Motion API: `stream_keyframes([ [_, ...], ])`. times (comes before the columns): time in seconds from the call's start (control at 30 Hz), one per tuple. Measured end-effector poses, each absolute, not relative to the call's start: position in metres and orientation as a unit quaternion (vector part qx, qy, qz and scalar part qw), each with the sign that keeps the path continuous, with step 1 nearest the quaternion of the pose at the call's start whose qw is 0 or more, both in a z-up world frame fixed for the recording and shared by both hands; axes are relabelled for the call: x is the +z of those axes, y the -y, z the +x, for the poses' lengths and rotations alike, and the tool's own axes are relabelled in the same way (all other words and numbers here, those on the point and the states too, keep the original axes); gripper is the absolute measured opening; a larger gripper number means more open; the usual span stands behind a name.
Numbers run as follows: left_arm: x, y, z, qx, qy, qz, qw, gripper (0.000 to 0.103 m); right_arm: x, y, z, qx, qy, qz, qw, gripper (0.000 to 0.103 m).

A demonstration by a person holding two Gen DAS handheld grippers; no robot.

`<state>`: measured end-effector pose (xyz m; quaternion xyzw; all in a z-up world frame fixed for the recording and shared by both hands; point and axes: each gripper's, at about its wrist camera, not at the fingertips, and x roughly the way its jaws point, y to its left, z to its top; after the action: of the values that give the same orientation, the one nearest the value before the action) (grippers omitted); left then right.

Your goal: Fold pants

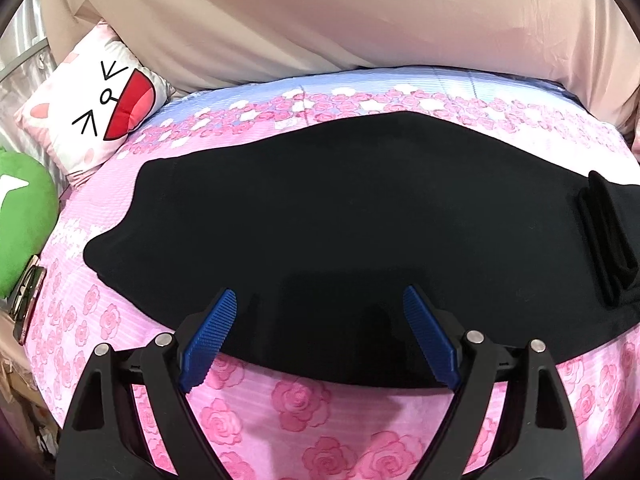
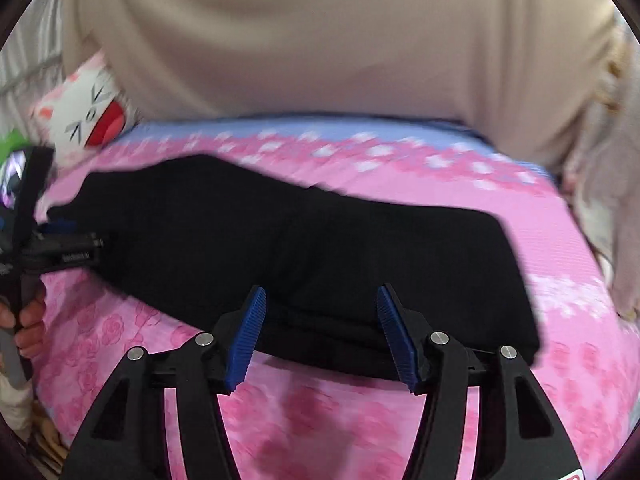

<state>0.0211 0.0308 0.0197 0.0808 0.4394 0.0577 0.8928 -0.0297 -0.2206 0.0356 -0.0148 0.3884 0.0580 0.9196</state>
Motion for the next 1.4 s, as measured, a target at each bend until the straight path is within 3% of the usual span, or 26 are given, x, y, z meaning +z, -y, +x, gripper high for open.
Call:
stream_keyframes([
  [0.1, 0.019, -0.042, 0.018, 0.061, -0.441, 0.079, 0.892, 0.084, 0.011, 0.202, -0.001, 0.062, -0.422, -0.026, 0.904, 0.056],
  [0.13, 0.019, -0.047, 0.018, 0.062, -0.441, 0.075, 0.892, 0.084, 0.006, 0.203, 0.006, 0.058, -0.427, -0.025, 0.902, 0.051],
  [0.17, 0.019, -0.050, 0.019, 0.062, -0.442, 0.072, 0.892, 0.084, 0.004, 0.204, 0.011, 0.048, -0.427, -0.027, 0.903, 0.033],
  [0.23, 0.018, -0.059, 0.020, 0.066, -0.445, 0.063, 0.891, 0.084, 0.008, 0.207, 0.015, 0.043, -0.425, -0.023, 0.904, 0.013],
  [0.5, 0.017, -0.078, 0.024, 0.072, -0.445, 0.047, 0.891, 0.084, 0.052, 0.166, 0.024, 0.076, -0.379, -0.014, 0.922, 0.013],
  [0.7, 0.015, -0.085, 0.024, 0.074, -0.448, 0.046, 0.890, 0.084, 0.006, 0.116, 0.043, 0.119, -0.426, -0.047, 0.896, 0.015],
  [0.9, 0.014, -0.090, 0.027, 0.075, -0.451, 0.038, 0.888, 0.084, 0.031, 0.121, 0.041, 0.116, -0.396, -0.027, 0.911, 0.015],
  [1.0, 0.016, -0.097, 0.029, 0.075, -0.453, 0.018, 0.888, 0.084, 0.006, 0.116, 0.054, 0.132, -0.432, -0.035, 0.891, 0.022],
  [1.07, 0.022, -0.116, 0.029, 0.070, -0.454, -0.025, 0.888, 0.088, 0.005, 0.112, 0.050, 0.131, -0.415, -0.045, 0.899, 0.041],
  [1.1, 0.025, -0.126, 0.029, 0.072, -0.453, -0.042, 0.888, 0.089, 0.009, 0.110, 0.047, 0.135, -0.416, -0.048, 0.898, 0.044],
  [1.4, 0.018, -0.258, 0.048, 0.160, -0.464, -0.201, 0.848, 0.091, 0.033, 0.141, -0.007, 0.112, -0.397, -0.031, 0.910, 0.055],
])
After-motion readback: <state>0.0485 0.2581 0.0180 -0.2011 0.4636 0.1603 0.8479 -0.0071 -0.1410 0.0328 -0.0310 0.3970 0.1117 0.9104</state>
